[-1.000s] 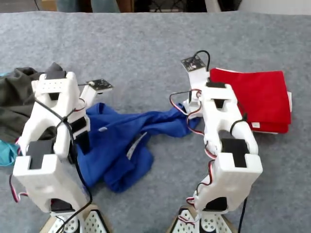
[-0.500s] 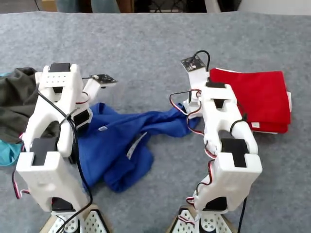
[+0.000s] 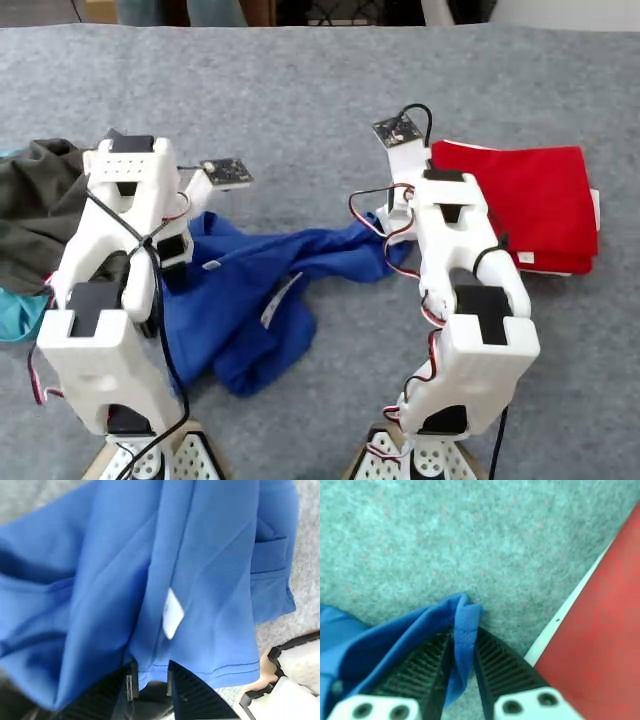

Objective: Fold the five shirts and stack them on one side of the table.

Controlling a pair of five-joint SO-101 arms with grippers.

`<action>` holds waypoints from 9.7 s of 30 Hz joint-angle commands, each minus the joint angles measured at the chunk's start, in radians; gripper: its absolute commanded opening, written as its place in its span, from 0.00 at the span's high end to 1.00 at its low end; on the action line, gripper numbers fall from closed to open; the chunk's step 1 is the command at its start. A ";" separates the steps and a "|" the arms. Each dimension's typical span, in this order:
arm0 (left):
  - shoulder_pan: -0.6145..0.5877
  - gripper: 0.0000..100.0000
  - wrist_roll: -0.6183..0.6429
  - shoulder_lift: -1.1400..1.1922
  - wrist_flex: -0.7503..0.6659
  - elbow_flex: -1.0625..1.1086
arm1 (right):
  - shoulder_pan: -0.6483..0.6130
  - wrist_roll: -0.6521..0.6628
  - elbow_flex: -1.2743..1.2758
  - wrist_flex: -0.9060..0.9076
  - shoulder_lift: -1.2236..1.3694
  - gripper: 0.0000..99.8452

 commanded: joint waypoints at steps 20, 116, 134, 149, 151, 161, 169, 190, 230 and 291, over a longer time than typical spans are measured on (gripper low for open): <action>-0.031 0.86 -0.127 0.048 0.107 -0.005 | -0.028 0.003 -0.001 -0.031 0.001 0.99; -0.460 0.97 0.951 -1.126 0.110 -0.777 | -0.055 -0.265 -0.553 -0.084 -1.389 0.99; -0.397 0.97 0.961 -1.289 -0.166 -0.019 | -0.054 -0.244 -0.664 0.204 -1.070 0.99; -0.489 0.97 0.953 -1.287 -0.130 -0.446 | -0.057 -0.250 -0.745 0.118 -1.056 0.99; -0.521 0.97 0.895 -1.287 -0.132 -0.460 | -0.057 -0.244 -0.717 0.150 -1.058 0.99; -0.578 0.97 0.707 -1.300 -0.126 -0.142 | -0.155 -0.118 -0.337 0.585 -1.073 0.99; -0.578 0.97 0.795 -1.300 -0.187 -0.038 | -0.166 -0.123 -0.236 0.410 -1.156 0.99; -0.585 0.97 0.859 -1.329 0.110 -0.713 | -0.164 -0.117 -0.803 0.025 -1.264 0.99; -0.311 0.97 0.936 -1.177 -0.278 -0.618 | 0.011 -0.367 -1.372 0.110 -0.302 0.99; -0.486 0.97 0.941 -1.347 0.084 -0.470 | -0.002 -0.206 -1.893 0.635 -0.223 0.99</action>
